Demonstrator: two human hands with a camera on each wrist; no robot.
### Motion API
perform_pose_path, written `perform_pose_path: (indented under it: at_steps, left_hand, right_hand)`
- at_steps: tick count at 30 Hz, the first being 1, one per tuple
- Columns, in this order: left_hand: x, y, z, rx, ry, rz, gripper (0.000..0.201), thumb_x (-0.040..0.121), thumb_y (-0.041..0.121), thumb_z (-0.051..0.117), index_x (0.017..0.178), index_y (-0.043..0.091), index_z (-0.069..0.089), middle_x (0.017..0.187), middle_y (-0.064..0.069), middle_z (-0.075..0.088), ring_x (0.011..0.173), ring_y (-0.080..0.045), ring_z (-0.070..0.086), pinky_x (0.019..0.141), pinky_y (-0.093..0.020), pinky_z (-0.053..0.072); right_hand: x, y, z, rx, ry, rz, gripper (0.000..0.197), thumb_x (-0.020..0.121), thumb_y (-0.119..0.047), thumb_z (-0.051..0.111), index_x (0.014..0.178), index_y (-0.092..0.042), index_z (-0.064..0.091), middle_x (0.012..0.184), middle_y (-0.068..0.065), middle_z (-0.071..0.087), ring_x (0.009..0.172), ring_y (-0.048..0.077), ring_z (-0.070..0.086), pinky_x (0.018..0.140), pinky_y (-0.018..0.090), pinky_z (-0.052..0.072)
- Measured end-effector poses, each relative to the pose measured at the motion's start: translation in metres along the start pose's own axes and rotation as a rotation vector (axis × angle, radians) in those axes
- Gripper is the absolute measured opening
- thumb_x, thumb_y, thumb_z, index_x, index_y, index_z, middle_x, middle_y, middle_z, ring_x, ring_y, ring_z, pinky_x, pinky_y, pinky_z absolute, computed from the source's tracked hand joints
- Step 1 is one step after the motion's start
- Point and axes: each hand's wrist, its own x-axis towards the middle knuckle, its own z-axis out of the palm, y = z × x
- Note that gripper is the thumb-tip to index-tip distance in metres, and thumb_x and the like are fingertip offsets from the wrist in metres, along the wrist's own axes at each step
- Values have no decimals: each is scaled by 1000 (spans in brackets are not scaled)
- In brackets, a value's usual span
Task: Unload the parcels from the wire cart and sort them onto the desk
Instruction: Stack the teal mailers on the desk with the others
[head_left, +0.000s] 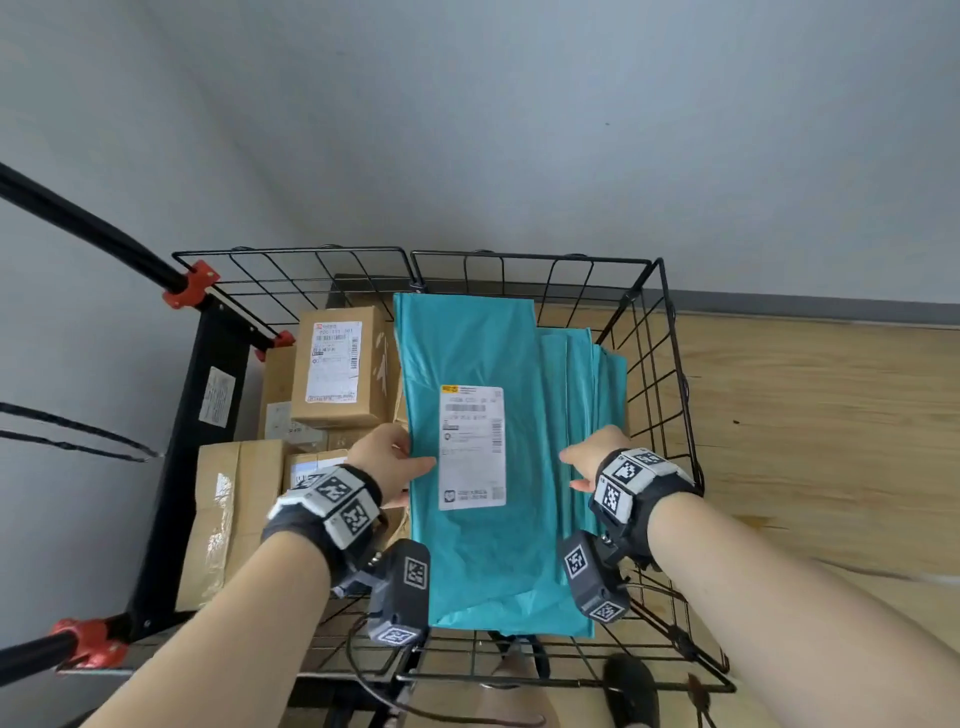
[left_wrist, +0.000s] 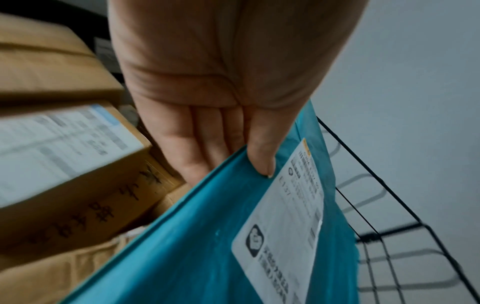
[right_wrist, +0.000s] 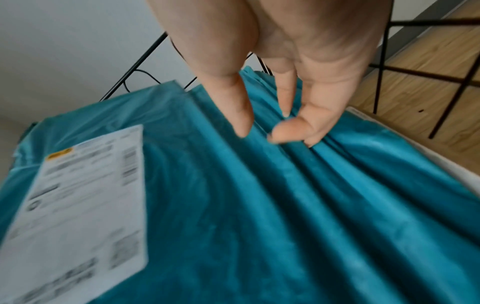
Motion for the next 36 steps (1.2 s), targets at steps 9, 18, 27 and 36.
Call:
perform_pose_path:
  at_steps: [9, 18, 27, 36]
  left_hand:
    - [-31, -23, -8, -177, 140, -129, 18, 89, 5, 61, 84, 10, 45, 105, -18, 59, 90, -32, 64, 70, -44, 58]
    - [-67, -45, -5, -299, 325, -159, 17, 89, 5, 60, 81, 10, 46, 102, -16, 59, 90, -30, 64, 70, -37, 59]
    - [-94, -35, -18, -416, 418, -51, 13, 90, 4, 58, 84, 12, 50, 96, -9, 61, 94, -31, 62, 86, -47, 53]
    - [-160, -20, -34, -340, 817, 32, 17, 87, 15, 66, 79, 10, 52, 95, -13, 66, 84, -31, 67, 72, -45, 58]
  right_hand:
    - [0, 0, 9, 75, -29, -45, 74, 78, -32, 74, 134, 2, 39, 114, 15, 58, 103, 30, 59, 91, 34, 49]
    - [-6, -7, 26, 65, -158, -195, 40, 81, -21, 69, 104, 10, 60, 94, 19, 67, 87, 28, 66, 83, 36, 55]
    - [-30, -22, 16, 221, -119, -439, 18, 79, -8, 64, 95, -2, 56, 105, 19, 65, 97, 35, 63, 87, 44, 52]
    - [-98, -56, -44, 204, 80, -848, 21, 85, -5, 54, 105, 2, 50, 98, 12, 59, 88, 27, 57, 67, 24, 36]
